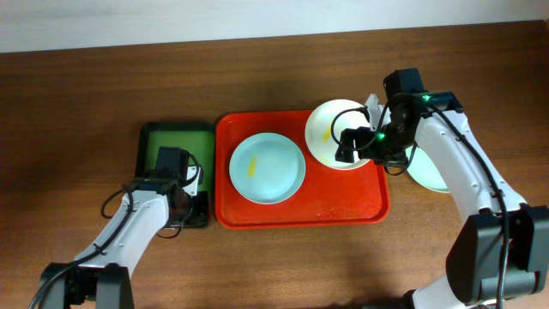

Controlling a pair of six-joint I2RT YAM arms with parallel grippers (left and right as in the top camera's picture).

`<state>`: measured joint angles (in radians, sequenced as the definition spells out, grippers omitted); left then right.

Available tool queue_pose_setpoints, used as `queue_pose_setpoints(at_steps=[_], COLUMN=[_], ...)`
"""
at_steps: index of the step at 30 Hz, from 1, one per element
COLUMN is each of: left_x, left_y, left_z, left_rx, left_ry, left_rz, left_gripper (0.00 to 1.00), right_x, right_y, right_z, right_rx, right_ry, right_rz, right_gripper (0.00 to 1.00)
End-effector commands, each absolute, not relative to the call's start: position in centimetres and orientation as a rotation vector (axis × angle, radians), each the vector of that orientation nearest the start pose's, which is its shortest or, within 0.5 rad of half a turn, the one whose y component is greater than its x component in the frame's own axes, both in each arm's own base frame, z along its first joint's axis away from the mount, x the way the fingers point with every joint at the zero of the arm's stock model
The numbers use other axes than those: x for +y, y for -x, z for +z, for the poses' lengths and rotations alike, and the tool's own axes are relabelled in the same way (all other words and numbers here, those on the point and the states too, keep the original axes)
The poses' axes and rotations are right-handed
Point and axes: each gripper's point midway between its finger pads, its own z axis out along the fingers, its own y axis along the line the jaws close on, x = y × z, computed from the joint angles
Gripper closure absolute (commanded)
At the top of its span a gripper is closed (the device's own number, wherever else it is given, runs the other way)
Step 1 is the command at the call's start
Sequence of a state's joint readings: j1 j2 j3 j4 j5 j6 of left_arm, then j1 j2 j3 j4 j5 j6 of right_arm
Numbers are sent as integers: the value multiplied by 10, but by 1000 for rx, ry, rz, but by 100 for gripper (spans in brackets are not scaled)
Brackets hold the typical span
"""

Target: Clean dirty plates on tray and stack at the side

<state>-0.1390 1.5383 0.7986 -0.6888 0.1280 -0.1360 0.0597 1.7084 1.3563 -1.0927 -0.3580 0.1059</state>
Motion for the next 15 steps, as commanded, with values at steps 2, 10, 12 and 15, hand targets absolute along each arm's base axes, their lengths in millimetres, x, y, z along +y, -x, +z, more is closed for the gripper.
queue_pose_setpoints(at_steps=[2,10,12,15], left_x=[-90,-99,-99,-75], left_y=[-263,-265,-268,-297], left_z=[23,27,28,57], left_rx=[2969,2948,2941,2911], left_ry=[-37,-48,-49,-29], left_rz=[-495,-573,-564,-320], left_gripper=[100,100,100,100], right_x=[82,82,82,82], right_y=[-334,-334,-334,-334], right_z=[118,118,118,118], right_rx=[2983,2983,2983,2983], right_ry=[-37,-37,-38,-37], right_rz=[573,573,573,573], right_gripper=[2,2,2,2])
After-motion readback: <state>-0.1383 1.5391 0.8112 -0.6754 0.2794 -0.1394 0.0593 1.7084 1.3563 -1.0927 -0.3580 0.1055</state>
